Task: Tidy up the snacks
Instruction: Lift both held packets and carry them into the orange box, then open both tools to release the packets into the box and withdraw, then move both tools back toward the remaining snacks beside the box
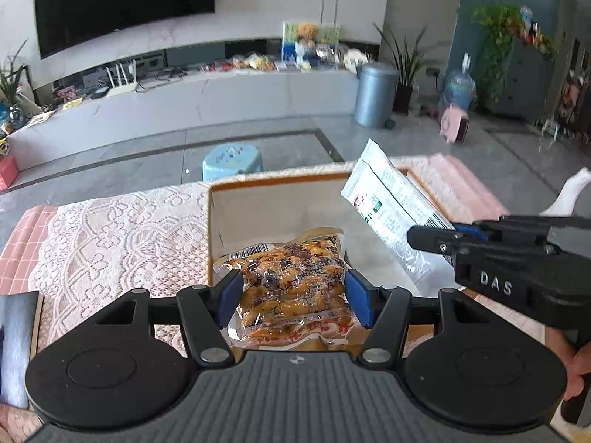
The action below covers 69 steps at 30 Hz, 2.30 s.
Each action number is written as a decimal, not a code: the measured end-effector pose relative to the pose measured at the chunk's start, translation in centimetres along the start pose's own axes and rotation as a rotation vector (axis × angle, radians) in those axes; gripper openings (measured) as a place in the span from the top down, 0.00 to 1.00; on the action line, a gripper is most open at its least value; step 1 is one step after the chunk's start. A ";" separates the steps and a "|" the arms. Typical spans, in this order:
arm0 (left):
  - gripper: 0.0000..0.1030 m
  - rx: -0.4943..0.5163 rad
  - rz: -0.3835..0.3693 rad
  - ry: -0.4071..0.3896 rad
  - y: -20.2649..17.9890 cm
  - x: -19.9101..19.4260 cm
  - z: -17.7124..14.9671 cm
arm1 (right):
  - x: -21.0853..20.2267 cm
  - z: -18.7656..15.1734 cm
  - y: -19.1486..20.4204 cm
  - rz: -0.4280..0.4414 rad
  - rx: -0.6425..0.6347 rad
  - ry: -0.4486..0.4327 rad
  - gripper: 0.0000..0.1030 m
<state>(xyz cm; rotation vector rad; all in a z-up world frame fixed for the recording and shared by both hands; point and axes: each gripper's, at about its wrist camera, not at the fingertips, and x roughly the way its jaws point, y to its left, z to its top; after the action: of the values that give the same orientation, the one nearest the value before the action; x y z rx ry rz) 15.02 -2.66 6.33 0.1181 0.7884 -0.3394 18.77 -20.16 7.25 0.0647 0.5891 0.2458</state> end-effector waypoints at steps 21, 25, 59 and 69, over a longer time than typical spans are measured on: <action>0.72 0.101 0.007 0.304 -0.2 10.6 -0.5 | 12.8 -2.7 -2.8 -0.015 0.092 0.374 0.94; 0.72 0.094 0.022 0.299 0.0 10.7 -0.8 | 13.3 -3.0 -2.8 -0.019 0.090 0.398 0.94; 0.38 -0.023 0.150 -0.020 -1.2 -5.0 -2.3 | 3.2 -1.3 -0.9 -0.104 -0.002 0.265 0.48; 0.34 -0.036 0.141 -0.077 -3.2 -9.1 -5.5 | -5.6 -3.8 -0.5 -0.051 0.038 0.086 0.41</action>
<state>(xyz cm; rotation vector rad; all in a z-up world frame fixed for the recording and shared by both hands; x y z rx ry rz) 4.27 -2.05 9.02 0.1258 0.7057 -0.1951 12.23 -22.08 7.06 0.0765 0.6801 0.1889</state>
